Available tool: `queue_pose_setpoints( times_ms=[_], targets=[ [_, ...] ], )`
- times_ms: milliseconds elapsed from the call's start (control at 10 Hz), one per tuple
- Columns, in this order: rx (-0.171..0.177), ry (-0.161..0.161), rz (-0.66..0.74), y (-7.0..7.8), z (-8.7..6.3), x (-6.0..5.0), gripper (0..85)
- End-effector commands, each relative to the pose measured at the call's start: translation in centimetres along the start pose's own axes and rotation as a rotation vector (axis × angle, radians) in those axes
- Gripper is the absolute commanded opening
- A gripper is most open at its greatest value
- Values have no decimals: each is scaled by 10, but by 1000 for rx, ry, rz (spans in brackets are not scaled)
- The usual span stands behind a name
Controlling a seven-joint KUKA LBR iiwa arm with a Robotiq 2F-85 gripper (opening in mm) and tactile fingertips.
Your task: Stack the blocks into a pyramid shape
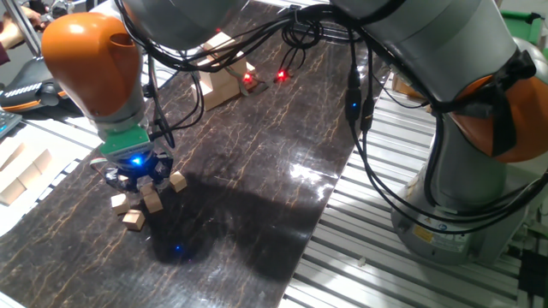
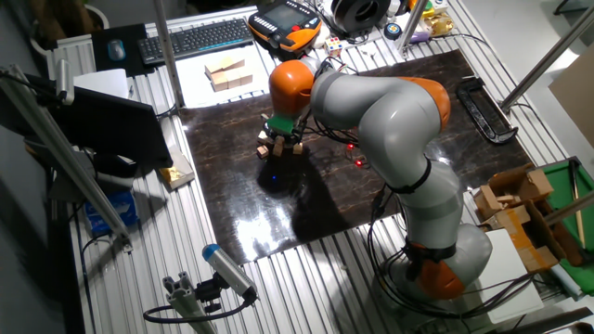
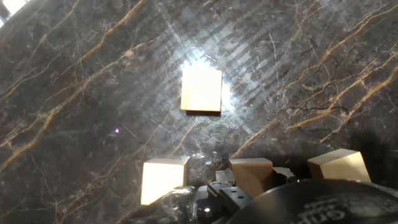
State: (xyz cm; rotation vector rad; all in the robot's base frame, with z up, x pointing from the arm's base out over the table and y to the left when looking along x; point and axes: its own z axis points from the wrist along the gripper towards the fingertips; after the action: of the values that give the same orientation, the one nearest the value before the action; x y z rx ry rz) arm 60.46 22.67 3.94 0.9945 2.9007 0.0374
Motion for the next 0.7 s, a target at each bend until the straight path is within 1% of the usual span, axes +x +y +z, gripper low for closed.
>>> queue_pose_setpoints(
  times_ms=[0,600],
  targets=[
    [-1,1,0,0,0,0,7],
    [2,-3,-8,0,2,1,7]
  ],
)
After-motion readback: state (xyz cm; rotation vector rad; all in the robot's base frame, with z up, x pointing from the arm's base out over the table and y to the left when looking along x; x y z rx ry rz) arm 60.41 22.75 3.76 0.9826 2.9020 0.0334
